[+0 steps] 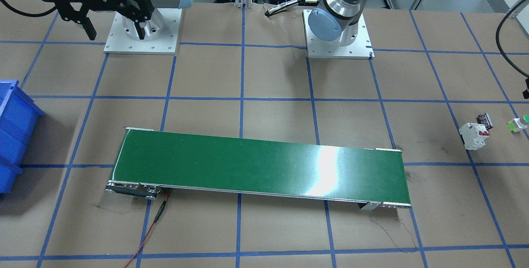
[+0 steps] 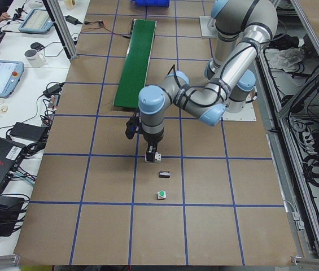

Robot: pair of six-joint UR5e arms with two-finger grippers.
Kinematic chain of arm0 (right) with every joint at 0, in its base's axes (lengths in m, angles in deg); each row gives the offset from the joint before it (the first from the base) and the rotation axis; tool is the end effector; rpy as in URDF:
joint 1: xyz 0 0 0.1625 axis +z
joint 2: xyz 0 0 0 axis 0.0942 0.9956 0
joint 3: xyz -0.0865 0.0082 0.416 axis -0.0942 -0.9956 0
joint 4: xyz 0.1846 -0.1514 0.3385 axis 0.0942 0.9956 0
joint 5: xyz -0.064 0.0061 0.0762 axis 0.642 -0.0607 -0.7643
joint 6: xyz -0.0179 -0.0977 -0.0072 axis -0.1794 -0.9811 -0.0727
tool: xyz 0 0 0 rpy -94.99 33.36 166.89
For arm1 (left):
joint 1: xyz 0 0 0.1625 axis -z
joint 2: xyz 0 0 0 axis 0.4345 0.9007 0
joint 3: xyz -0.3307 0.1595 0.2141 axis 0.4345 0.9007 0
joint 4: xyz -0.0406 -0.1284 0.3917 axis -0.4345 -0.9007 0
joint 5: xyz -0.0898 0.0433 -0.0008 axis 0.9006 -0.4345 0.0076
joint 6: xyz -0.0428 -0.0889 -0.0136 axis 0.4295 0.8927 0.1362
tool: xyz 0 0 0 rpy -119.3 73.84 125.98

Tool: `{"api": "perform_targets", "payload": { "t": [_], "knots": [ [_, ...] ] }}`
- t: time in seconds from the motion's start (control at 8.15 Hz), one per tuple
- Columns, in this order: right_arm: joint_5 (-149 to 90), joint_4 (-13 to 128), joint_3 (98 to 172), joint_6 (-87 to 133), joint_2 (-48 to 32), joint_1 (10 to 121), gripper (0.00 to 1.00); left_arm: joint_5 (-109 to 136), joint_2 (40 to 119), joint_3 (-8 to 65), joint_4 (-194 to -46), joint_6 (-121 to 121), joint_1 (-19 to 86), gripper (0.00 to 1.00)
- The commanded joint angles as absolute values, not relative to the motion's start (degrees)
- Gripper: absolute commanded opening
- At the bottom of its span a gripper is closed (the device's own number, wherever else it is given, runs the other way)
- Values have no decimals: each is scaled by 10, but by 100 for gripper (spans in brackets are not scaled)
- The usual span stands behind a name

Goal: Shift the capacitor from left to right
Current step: 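Lower the left gripper over the black capacitor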

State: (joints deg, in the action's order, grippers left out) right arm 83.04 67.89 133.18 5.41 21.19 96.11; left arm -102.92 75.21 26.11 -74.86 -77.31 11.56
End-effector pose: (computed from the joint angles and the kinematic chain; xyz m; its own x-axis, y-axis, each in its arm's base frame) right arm 0.1394 -0.4262 0.5496 -0.9995 -0.0324 -0.0065 -0.0316 0.9945 -0.1003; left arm 0.4020 -0.4630 0.3849 -0.9794 0.1718 -0.1065 0.1679 0.9848 0.0446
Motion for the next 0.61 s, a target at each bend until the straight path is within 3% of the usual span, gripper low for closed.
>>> {"api": "perform_targets", "payload": {
  "t": [0.0, 0.49],
  "knots": [
    [831, 678, 1332, 54, 212, 961, 100, -1005, 851, 263, -671, -840, 79, 100],
    [831, 677, 1332, 54, 212, 961, 100, -1005, 870, 280, -656, -836, 67, 100]
  ]
}}
